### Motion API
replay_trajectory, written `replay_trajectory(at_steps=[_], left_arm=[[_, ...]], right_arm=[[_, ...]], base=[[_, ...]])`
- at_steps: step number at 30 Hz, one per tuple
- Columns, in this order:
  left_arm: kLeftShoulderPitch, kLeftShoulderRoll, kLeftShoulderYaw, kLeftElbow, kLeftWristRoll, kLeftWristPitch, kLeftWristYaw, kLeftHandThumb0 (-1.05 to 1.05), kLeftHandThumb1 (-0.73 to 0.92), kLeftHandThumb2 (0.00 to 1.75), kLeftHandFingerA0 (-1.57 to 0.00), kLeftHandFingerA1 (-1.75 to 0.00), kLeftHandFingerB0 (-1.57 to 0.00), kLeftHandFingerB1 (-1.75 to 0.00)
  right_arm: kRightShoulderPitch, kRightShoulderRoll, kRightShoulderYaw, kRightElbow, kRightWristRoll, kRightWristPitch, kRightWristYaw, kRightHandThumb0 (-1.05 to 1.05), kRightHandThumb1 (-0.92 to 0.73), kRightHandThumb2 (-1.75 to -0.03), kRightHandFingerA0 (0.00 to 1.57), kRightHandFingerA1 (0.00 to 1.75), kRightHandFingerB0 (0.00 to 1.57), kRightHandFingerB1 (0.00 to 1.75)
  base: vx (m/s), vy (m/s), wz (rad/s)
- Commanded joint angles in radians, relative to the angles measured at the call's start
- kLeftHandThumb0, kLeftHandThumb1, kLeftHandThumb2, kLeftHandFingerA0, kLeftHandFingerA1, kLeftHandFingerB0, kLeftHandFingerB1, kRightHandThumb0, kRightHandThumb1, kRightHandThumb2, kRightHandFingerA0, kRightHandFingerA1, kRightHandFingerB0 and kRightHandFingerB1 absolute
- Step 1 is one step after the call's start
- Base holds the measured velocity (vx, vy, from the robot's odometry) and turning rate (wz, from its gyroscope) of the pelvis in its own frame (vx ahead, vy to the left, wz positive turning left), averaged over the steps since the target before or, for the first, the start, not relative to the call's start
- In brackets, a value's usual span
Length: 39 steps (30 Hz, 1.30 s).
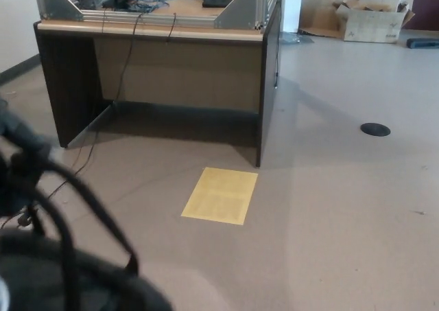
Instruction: A person hands over a black lunchbag to the robot and the robot uses its left hand to grab the strips of the lunchbag, the gives it back to the person.
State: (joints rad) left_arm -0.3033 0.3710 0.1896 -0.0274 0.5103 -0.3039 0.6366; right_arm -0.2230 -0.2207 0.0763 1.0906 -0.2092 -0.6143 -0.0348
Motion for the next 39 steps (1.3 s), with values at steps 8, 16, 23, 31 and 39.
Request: replay_trajectory(at_steps=[8,16,23,31,39], left_arm=[[0.291,0.056,0.129,0.24,0.078,-0.403,0.297,0.04,0.58,0.54,-0.76,-1.75,-0.61,-1.7],[0.367,0.051,0.093,0.435,0.132,-0.464,0.417,0.02,0.57,0.55,-0.78,-1.75,-0.64,-1.68],[0.347,0.079,0.023,0.638,0.182,-0.493,0.506,0.01,0.51,0.61,-0.77,-1.75,-0.59,-1.74],[0.331,0.119,-0.048,0.799,0.197,-0.542,0.566,-0.03,0.56,0.58,-0.76,-1.75,-0.58,-1.74],[0.261,0.16,-0.078,0.804,0.214,-0.547,0.632,-0.03,0.52,0.61,-0.78,-1.75,-0.61,-1.74]], right_arm=[[-0.008,-0.023,0.008,0.003,-0.019,0.016,-0.018,-0.68,-0.83,-0.65,0.45,0.46,0.34,0.38],[-0.002,-0.017,0.015,0.003,-0.02,0.02,-0.017,-0.69,-0.83,-0.65,0.46,0.46,0.35,0.38],[0.005,-0.017,0.011,-0.001,-0.01,0.018,-0.014,-0.68,-0.82,-0.64,0.46,0.46,0.35,0.38],[0.004,-0.015,0.013,0.007,-0.012,0.015,-0.018,-0.67,-0.82,-0.64,0.45,0.47,0.35,0.38],[0.003,-0.013,0.01,0.002,-0.009,0.025,-0.022,-0.68,-0.83,-0.65,0.45,0.46,0.35,0.38]], base=[[0.0,0.0,0.0],[0.0,0.0,0.0],[0.0,0.0,0.0],[0.0,0.0,0.0],[0.0,0.0,0.0]])
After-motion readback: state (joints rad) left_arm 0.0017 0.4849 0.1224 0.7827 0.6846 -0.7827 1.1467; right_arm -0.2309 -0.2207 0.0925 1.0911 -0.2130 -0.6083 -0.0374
